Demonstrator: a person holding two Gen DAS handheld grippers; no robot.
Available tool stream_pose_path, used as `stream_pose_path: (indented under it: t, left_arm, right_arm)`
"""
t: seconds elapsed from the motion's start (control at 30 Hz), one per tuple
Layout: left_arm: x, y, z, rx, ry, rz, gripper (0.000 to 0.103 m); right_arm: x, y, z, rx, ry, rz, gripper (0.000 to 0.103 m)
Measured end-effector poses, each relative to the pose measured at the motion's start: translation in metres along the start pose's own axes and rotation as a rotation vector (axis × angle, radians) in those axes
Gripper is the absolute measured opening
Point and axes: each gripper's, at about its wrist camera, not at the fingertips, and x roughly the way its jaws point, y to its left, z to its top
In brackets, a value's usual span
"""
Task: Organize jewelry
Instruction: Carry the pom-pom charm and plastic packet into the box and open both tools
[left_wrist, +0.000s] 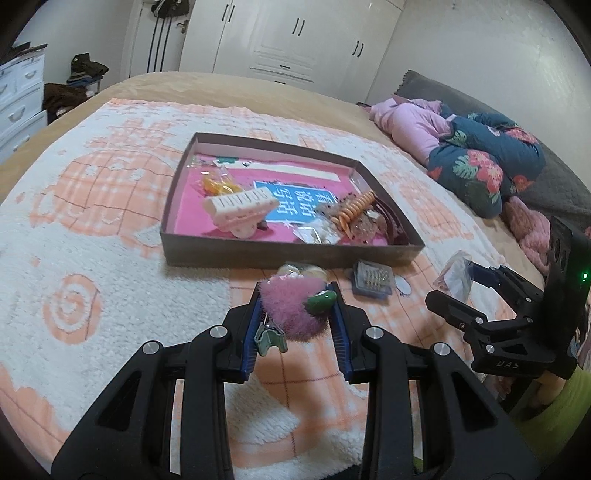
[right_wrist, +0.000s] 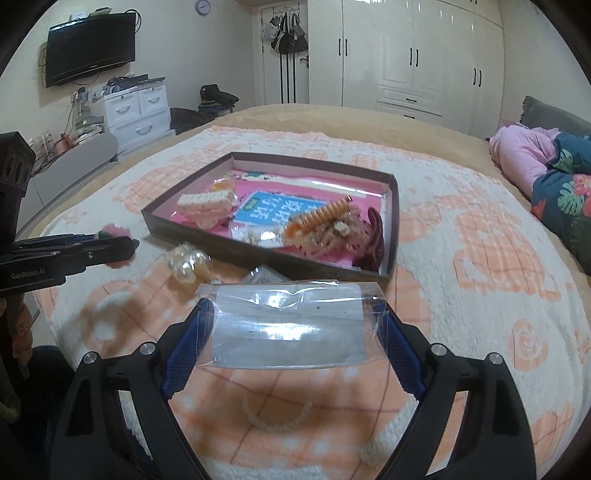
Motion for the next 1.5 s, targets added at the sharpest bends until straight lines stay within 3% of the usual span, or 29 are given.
stream_pose_path:
  t: [0.57, 0.9, 1.5]
  left_arm:
    - [0.009, 0.011, 0.029, -0.019, -0.044, -0.009, 0.025]
    - [0.034, 0.005, 0.05, 0.0, -0.046, -0.025, 0.025]
    - [0.096, 0.01, 0.07, 0.003, 0.009, -0.022, 0.025]
  right_arm:
    - [0.012, 0.002, 0.038, -0.013, -0.039, -0.004, 0.085]
    - [0.03, -0.013, 0.064, -0.001, -0.052, -0.029, 0.085]
    - [0.103, -0.052, 0.083, 0.038, 0.037, -0.097, 0.085]
